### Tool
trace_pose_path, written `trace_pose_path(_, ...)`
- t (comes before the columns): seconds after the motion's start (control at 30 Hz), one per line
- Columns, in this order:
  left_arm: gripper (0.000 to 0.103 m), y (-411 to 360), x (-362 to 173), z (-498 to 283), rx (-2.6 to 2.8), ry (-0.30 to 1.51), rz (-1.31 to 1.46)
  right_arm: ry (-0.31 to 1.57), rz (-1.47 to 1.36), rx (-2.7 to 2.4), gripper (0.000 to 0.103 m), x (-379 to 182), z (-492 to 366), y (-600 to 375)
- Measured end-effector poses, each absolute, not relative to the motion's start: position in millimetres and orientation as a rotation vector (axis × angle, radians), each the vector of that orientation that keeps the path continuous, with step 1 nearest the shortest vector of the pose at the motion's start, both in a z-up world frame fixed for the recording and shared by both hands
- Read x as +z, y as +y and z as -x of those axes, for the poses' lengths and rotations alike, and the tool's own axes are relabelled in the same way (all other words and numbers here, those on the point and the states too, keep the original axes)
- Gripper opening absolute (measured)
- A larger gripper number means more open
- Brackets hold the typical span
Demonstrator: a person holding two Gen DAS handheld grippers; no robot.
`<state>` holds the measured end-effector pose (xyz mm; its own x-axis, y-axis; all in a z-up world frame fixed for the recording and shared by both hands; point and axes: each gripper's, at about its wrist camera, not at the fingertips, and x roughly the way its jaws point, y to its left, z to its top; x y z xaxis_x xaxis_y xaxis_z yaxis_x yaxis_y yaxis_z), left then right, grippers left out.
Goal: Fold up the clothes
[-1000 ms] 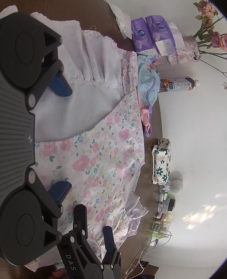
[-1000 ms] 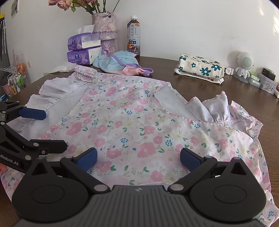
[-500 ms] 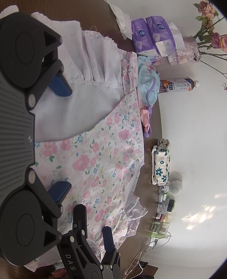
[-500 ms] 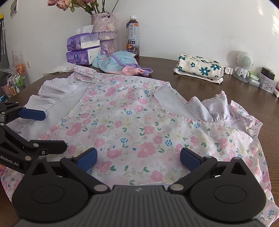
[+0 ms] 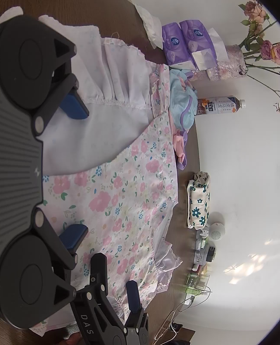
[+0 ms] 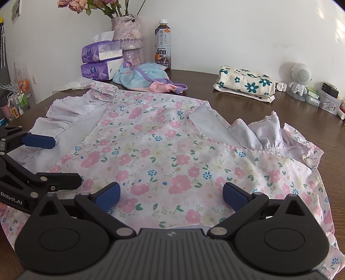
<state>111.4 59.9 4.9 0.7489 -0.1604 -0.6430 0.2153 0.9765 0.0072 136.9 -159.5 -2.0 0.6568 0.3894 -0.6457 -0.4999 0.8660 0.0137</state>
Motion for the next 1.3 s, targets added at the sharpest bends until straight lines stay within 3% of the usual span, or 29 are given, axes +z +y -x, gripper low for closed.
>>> trace_pose_path(1.3, 0.103, 63.2, 4.5, -113.1, -0.204, 0.695, -0.082, 0.693, 0.098, 0.364, 0.102, -1.1, -136.6, -217.9)
